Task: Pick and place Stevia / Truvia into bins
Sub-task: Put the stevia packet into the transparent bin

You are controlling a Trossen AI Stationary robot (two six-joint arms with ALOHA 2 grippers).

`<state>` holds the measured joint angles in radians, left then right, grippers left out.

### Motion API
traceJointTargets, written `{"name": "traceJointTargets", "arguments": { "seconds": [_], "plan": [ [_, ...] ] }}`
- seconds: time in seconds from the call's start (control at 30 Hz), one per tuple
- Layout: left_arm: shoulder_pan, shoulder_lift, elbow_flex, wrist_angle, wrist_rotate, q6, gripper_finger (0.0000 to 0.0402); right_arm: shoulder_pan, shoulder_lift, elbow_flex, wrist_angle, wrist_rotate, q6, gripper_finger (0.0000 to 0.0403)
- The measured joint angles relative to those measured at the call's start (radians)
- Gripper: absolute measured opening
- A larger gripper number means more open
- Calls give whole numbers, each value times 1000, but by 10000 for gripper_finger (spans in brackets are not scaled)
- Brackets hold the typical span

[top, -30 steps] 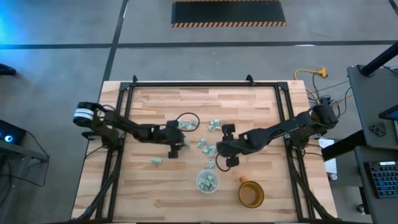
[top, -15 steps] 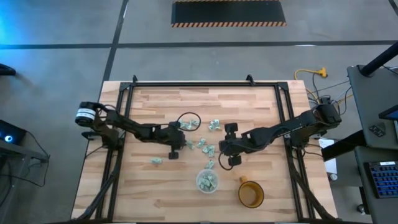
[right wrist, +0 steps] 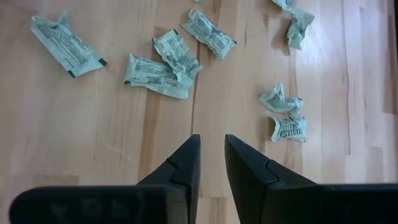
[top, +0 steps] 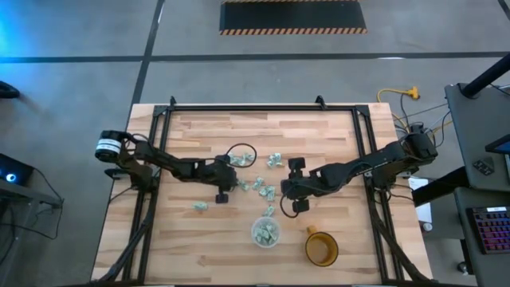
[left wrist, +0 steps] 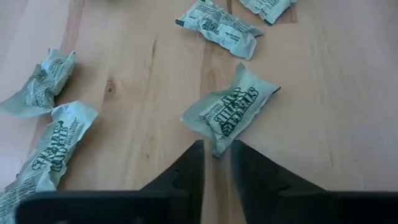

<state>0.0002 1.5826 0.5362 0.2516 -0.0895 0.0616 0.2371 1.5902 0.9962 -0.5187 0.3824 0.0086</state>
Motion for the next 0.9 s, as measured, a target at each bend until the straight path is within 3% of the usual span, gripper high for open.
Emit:
{"name": "traceJointTargets", "arguments": {
  "seconds": [0.23, 0.4, 0.6, 0.9],
  "plan": [
    [1, 0, 0, 21, -5, -3, 160, 0, 0, -4, 2, -1, 0, 65],
    [0, 0, 0, 83, 18, -3, 204, 0, 0, -4, 5, -1, 0, 64],
    [0, 7, 1, 88, 27, -3, 219, 0, 0, -5, 17, -1, 0, 63],
    [0, 87, 4, 227, 26, 32, 220, -1, 0, -5, 39, -51, -8, 60]
  ]
}}
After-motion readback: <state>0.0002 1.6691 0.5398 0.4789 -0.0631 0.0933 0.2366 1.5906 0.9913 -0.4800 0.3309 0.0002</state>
